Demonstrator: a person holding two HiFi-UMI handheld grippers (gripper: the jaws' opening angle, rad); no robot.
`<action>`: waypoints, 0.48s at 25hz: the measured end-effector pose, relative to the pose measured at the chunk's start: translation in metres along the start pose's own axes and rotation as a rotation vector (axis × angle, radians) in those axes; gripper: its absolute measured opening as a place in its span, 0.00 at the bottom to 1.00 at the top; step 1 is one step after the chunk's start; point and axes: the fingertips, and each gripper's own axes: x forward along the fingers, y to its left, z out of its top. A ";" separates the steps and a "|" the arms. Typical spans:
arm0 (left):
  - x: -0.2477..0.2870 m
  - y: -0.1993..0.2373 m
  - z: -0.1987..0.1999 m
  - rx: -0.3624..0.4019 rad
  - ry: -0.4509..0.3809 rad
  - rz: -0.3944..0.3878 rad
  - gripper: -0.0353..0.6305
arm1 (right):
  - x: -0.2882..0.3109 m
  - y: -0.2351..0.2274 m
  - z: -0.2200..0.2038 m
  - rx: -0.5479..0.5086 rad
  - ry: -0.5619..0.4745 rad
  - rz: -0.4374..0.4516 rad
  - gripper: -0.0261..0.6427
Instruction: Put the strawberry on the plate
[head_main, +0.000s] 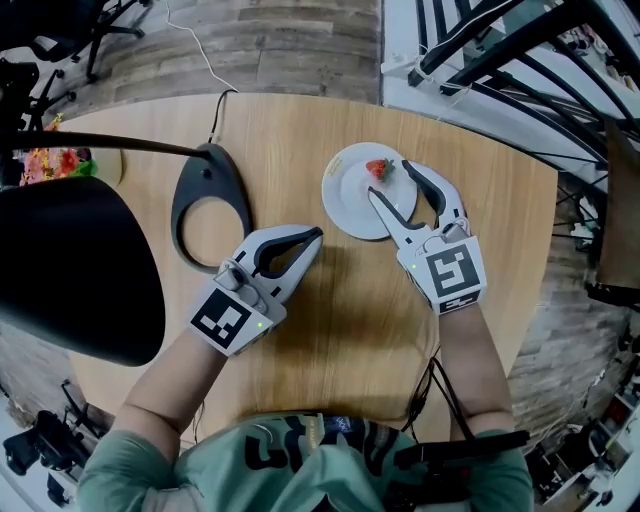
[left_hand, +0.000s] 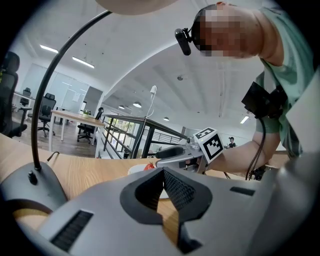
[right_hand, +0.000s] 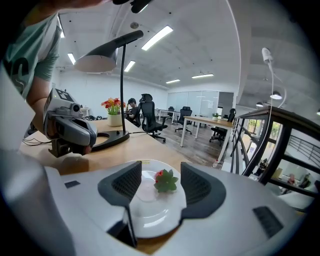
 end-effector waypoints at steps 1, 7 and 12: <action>-0.002 -0.002 0.002 0.004 -0.004 -0.001 0.06 | -0.003 0.001 0.001 0.003 -0.001 -0.004 0.38; -0.013 -0.019 0.020 0.021 -0.008 -0.002 0.06 | -0.028 0.007 0.011 0.033 -0.001 -0.013 0.38; -0.020 -0.042 0.047 0.060 -0.020 -0.009 0.06 | -0.059 0.010 0.022 0.089 -0.005 -0.008 0.38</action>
